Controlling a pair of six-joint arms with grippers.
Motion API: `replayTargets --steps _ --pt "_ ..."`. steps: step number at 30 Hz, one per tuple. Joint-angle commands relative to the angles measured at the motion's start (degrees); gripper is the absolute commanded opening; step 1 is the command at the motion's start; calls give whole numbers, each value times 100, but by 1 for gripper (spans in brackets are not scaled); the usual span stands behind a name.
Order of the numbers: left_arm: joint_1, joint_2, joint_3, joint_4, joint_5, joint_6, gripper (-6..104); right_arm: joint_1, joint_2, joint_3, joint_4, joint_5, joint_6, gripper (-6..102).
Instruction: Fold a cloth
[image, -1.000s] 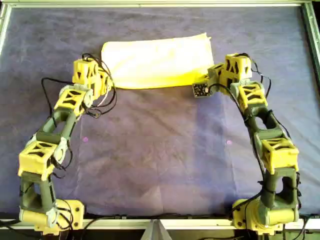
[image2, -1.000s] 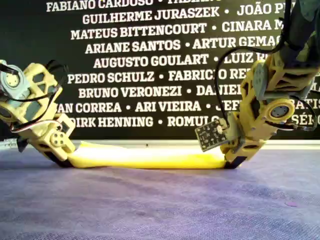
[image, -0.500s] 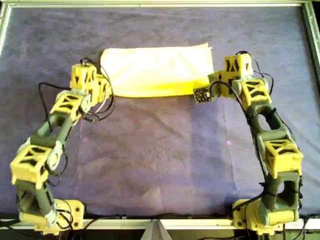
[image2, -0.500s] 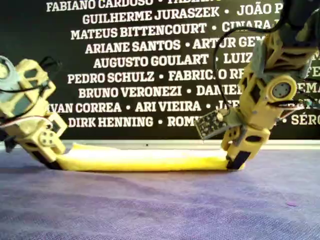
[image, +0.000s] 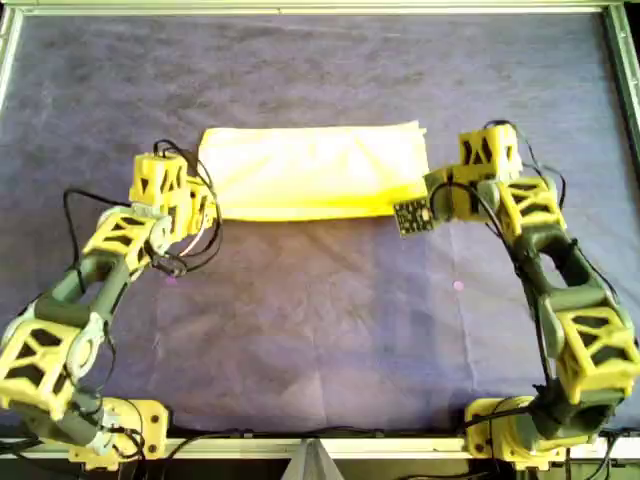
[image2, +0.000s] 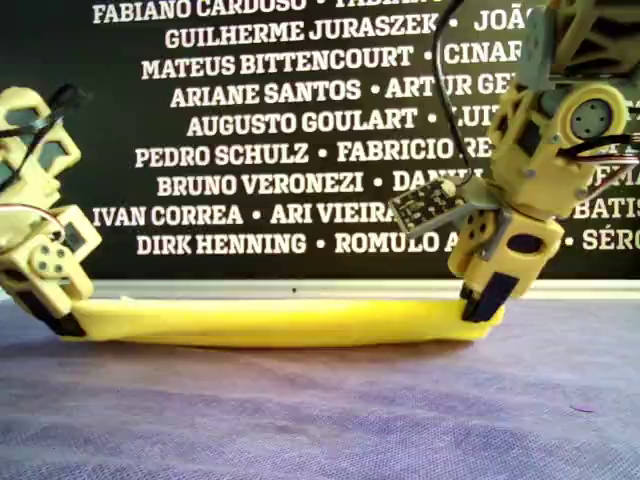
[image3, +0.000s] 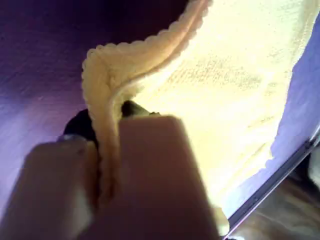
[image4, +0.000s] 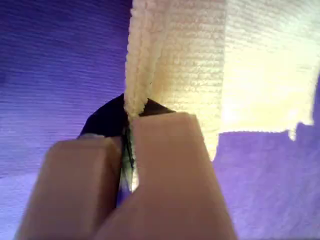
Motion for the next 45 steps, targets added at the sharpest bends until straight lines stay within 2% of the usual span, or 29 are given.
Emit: replayTargets --steps 1,10,21,25,28,31,34,39,45 --pt "26 888 229 9 18 35 0 -18 1116 747 -729 26 -18 0" --pt "26 1661 1362 9 18 44 0 0 2338 2971 -1986 26 -18 0" --pt "26 1723 1872 9 26 -44 0 -9 3270 4052 -2285 26 -18 1" --pt "26 1731 1925 9 26 -53 3 -9 3278 4052 -2285 26 -18 2" --pt "26 1740 1951 9 18 -53 14 -9 3296 4069 -2232 26 -35 10" --pt "44 1951 2162 9 18 44 30 -88 3313 4131 -2153 26 -105 25" --pt "105 2602 2646 9 -70 44 40 -123 3604 4553 -2153 35 -114 42" --pt "114 4395 3762 9 -70 44 43 -97 4966 5432 -2153 35 -123 60" --pt "114 6662 5089 9 -79 44 43 -123 6943 6741 -2153 123 -123 62"
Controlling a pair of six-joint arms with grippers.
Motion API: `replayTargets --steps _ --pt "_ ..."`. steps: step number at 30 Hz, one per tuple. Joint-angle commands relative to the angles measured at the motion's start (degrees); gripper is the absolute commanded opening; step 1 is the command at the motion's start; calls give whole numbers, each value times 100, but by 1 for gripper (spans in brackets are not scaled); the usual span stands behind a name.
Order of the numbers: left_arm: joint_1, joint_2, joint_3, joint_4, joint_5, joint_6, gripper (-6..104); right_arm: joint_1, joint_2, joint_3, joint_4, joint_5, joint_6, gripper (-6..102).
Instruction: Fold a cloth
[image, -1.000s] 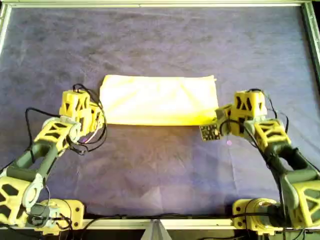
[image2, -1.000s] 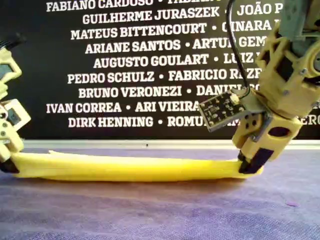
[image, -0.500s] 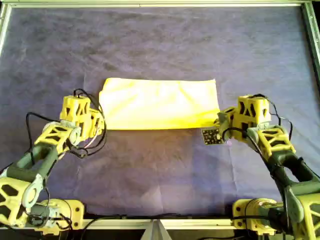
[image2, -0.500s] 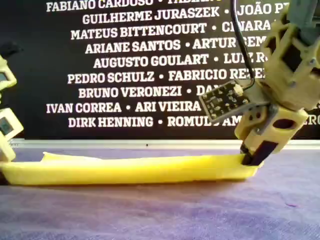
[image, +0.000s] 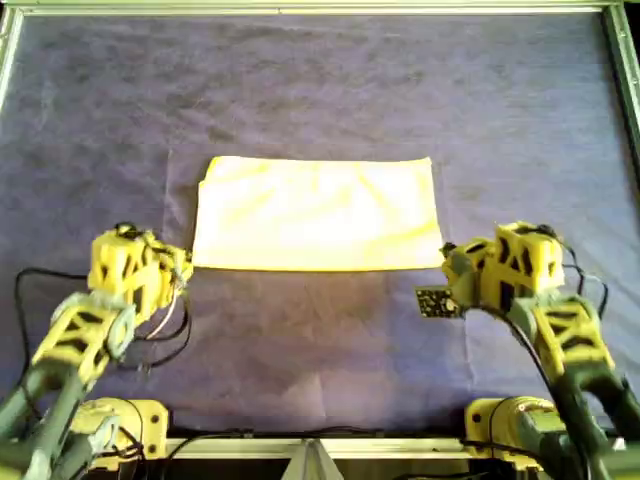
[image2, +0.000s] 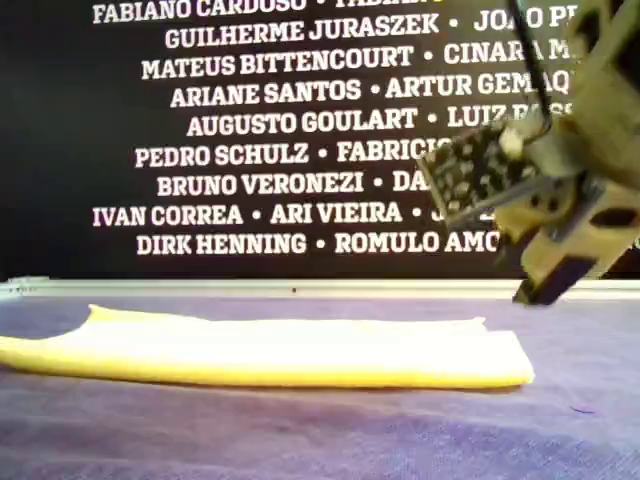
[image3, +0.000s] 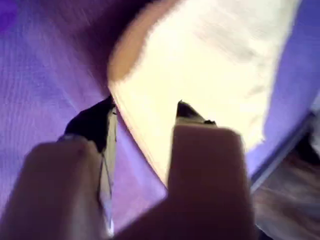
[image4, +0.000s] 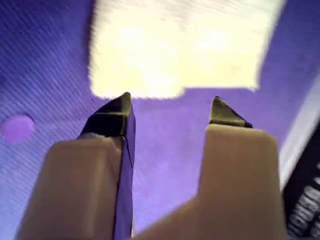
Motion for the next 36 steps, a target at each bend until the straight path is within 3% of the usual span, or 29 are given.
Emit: replayTargets --steps 1,9,18,29,36 --pt "114 1538 536 9 -9 18 43 9 1283 589 -123 18 0 62" --pt "114 4254 2021 9 -9 18 43 18 3401 2039 -202 26 9 62" --pt "114 4315 2083 0 -9 18 43 114 4096 2153 -149 0 97 64" --pt "105 4315 2083 0 -9 18 43 114 -202 105 -246 -70 97 64" --pt "105 4315 2083 0 -9 18 43 123 -2197 -1107 -255 -70 97 80"
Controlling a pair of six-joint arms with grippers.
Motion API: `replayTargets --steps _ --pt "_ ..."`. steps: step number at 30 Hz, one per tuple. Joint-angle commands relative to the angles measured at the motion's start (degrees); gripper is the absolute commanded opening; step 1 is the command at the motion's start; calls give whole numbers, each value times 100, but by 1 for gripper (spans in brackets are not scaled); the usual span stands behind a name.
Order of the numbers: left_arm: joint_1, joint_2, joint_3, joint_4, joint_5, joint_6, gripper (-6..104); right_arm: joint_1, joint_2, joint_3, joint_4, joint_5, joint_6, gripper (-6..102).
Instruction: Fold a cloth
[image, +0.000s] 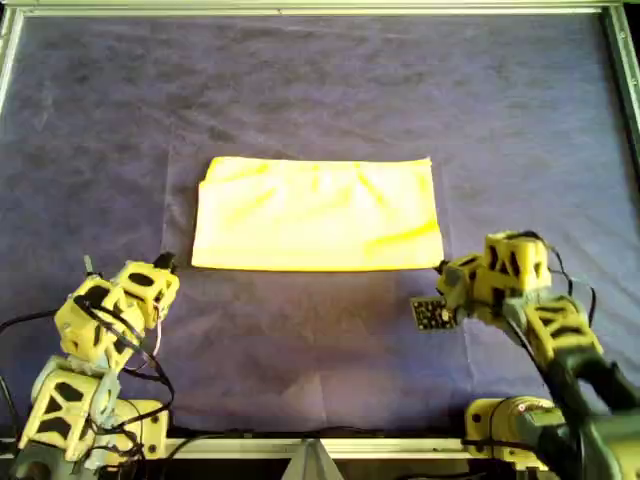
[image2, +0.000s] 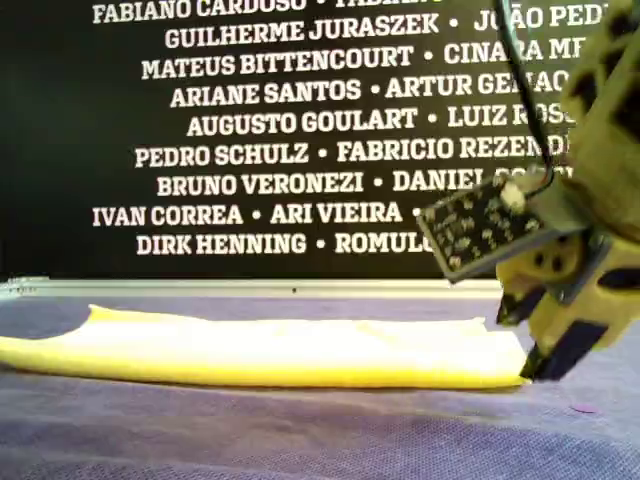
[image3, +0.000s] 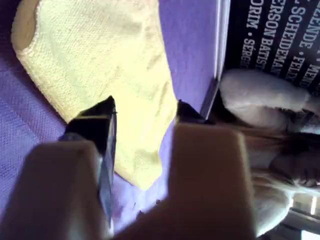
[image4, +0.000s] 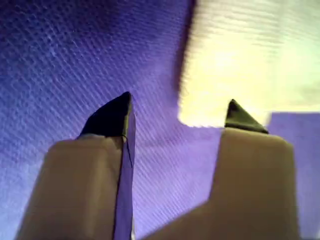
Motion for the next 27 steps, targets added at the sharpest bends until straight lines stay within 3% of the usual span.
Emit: replayTargets --steps 1,11,19,22,27 --pt "105 105 -79 0 -9 18 43 53 -642 -809 -255 -44 0 82" --pt "70 105 -79 0 -9 18 43 53 -2399 -2391 -149 -26 18 84" --pt "35 105 -79 0 -9 18 43 53 -2637 -2716 -132 -35 -18 81" --pt "35 105 -79 0 -9 18 43 53 -2628 -2707 -132 -35 18 70" --pt "35 105 -79 0 -9 18 43 44 -2610 -2707 -167 -44 26 36"
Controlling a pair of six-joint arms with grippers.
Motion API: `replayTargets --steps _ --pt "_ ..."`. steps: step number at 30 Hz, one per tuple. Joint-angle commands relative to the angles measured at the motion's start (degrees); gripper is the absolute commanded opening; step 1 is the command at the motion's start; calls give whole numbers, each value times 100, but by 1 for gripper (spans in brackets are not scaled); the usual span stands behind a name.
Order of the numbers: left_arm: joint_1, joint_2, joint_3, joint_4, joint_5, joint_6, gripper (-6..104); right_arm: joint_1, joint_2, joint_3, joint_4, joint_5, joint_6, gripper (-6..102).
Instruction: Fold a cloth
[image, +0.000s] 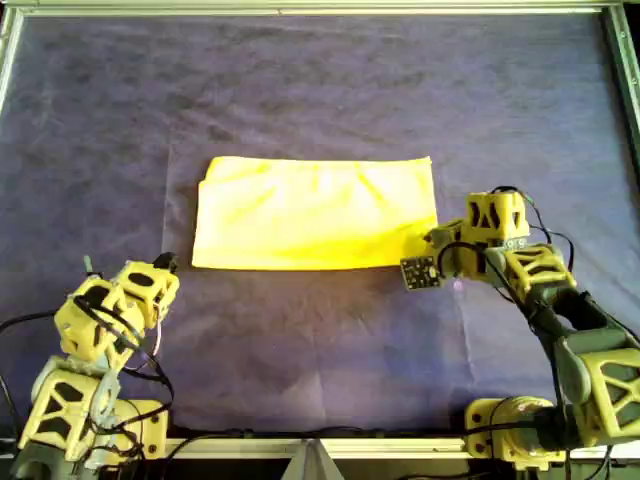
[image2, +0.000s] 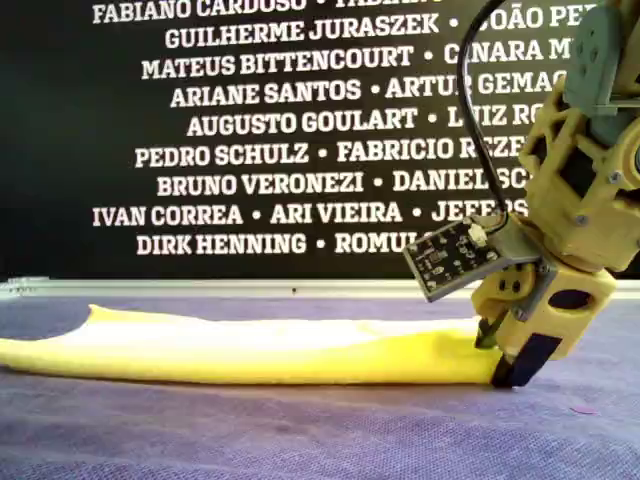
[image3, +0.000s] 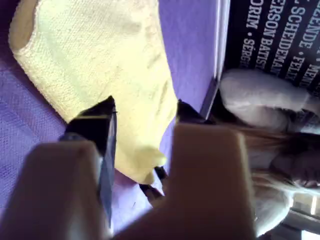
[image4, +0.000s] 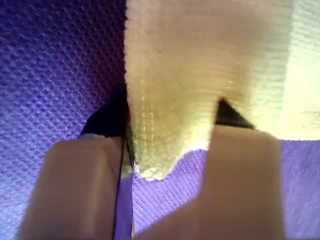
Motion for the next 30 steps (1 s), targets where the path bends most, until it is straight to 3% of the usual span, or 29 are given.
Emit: replayTargets --steps 1,5,8,22,30 --pt "35 105 -79 0 -9 18 43 -9 70 -299 -202 -44 0 29" --pt "35 105 -79 0 -9 18 43 -9 105 -316 -229 -44 0 5" --pt "35 105 -79 0 -9 18 43 -88 70 -316 -229 -44 0 -3" --pt "26 105 -79 0 0 18 43 167 158 -1046 -237 -44 9 -1" --pt "26 105 -79 0 0 18 43 1318 -88 -2716 -246 44 9 -1"
